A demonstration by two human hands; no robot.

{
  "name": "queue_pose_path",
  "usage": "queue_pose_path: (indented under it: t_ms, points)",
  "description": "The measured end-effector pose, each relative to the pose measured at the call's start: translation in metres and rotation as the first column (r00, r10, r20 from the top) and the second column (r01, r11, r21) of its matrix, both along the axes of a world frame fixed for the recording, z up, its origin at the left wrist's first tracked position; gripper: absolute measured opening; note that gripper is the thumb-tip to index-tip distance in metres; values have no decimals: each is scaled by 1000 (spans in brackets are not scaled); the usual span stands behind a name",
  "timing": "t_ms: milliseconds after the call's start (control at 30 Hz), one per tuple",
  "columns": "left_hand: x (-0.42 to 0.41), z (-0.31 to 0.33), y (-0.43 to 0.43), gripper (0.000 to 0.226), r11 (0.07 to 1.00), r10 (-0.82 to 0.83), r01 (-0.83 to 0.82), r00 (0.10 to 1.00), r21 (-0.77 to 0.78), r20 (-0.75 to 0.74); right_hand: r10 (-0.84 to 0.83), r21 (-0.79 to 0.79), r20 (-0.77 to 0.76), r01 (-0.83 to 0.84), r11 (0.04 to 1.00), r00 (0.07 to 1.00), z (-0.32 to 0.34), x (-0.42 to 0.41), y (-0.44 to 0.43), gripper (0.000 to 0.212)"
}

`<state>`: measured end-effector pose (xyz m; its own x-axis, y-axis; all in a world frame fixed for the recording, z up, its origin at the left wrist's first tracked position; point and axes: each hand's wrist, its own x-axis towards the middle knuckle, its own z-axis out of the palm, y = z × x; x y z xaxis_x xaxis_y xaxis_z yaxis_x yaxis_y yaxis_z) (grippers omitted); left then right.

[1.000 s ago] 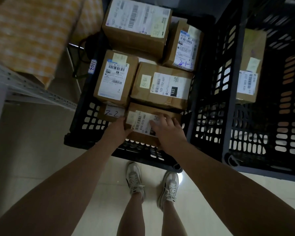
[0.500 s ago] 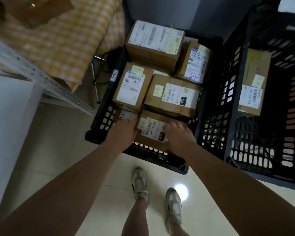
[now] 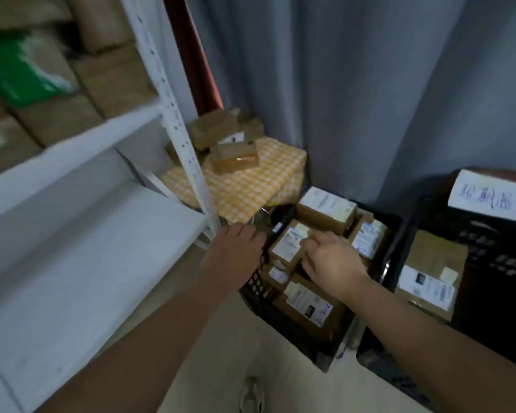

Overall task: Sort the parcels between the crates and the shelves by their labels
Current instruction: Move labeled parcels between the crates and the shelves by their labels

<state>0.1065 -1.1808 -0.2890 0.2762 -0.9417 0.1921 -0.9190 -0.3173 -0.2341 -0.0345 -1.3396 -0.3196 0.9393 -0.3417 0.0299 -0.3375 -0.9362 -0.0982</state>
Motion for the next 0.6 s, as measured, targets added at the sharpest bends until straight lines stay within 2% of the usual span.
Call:
queue_pose_path:
  t_ms: [100,267,400,533,600]
  points:
    - [-15,76,39,19,987,35,-33,999,-156,11,142,-95,164,-128,987,976,69,12,27,33]
    - [-25,163,104,29,943,217,-186,973,-277,84,302,-155,340,-264,952,891,161,41,80,34]
    - [-23,200,156,34,874,371,-322,926,-364,73,369,-154,520,-341,928,770,211,61,129,21]
    - [-22,220,216,31,788,512,-437,856,-434,68,444,-157,575,-441,884,687,236,88,191,19]
    - [-20,224,249,31,747,573,-489,817,-450,64,477,-151,628,-505,850,615,242,100,223,14]
